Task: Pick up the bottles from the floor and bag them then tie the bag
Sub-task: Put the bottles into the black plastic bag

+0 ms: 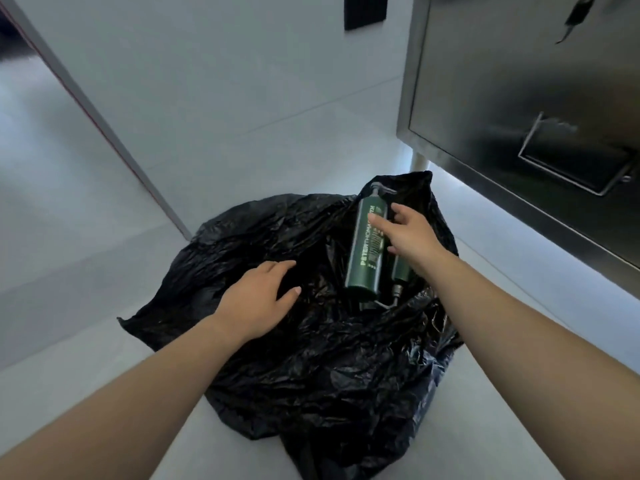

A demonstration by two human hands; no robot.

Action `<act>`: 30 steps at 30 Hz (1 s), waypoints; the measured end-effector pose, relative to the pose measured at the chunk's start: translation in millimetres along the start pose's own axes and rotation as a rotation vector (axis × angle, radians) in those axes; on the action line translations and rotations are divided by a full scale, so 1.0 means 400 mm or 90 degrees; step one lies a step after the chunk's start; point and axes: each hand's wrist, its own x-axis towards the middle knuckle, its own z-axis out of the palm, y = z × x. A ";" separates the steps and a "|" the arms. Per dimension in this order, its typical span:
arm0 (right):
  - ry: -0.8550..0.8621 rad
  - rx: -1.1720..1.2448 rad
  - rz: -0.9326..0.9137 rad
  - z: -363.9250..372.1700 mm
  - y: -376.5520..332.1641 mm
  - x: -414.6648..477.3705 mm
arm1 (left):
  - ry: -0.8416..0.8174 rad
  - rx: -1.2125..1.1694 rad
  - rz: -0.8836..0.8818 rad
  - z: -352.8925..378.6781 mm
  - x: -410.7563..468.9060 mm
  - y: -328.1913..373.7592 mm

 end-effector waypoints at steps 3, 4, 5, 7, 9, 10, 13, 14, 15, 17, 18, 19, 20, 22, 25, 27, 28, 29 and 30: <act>-0.002 -0.104 -0.018 -0.057 0.037 -0.012 | -0.014 0.011 0.025 0.020 0.021 0.039; 0.010 -0.130 -0.033 -0.076 0.049 -0.020 | -0.016 0.014 0.032 0.028 0.026 0.053; 0.021 -0.144 -0.046 -0.094 0.059 -0.030 | -0.017 0.016 0.039 0.035 0.031 0.065; 0.039 -0.166 -0.057 -0.131 0.076 -0.054 | -0.019 0.013 0.057 0.052 0.039 0.085; 0.051 -0.193 -0.056 -0.162 0.096 -0.081 | -0.034 0.001 0.066 0.071 0.046 0.098; 0.051 -0.208 -0.050 -0.173 0.107 -0.096 | -0.045 -0.006 0.066 0.081 0.048 0.101; 0.030 -0.266 -0.017 -0.194 0.139 -0.137 | -0.069 -0.012 0.080 0.106 0.048 0.106; 0.022 -0.292 -0.007 -0.197 0.146 -0.147 | -0.072 -0.012 0.086 0.109 0.048 0.107; 0.016 -0.316 0.000 -0.199 0.152 -0.155 | -0.071 -0.014 0.089 0.109 0.050 0.108; 0.015 -0.349 0.007 -0.196 0.159 -0.165 | -0.062 -0.022 0.091 0.105 0.051 0.108; 0.019 -0.358 0.012 -0.192 0.162 -0.166 | -0.056 -0.028 0.090 0.103 0.050 0.107; 0.024 -0.363 0.020 -0.186 0.165 -0.166 | -0.051 -0.034 0.090 0.100 0.048 0.105; 0.026 -0.364 0.029 -0.179 0.167 -0.164 | -0.049 -0.039 0.091 0.099 0.044 0.102; 0.020 -0.364 0.045 -0.160 0.171 -0.159 | -0.052 -0.041 0.092 0.098 0.033 0.093; 0.015 -0.364 0.060 -0.126 0.174 -0.150 | -0.059 -0.030 0.079 0.095 0.024 0.072; 0.025 -0.372 0.073 -0.109 0.176 -0.145 | -0.059 -0.027 0.067 0.091 0.022 0.061; 0.030 -0.377 0.082 -0.102 0.180 -0.142 | -0.059 -0.026 0.062 0.090 0.020 0.056; 0.035 -0.383 0.094 -0.096 0.185 -0.139 | -0.059 -0.026 0.058 0.091 0.019 0.053; 0.046 -0.389 0.108 -0.091 0.191 -0.136 | -0.060 -0.026 0.056 0.093 0.018 0.051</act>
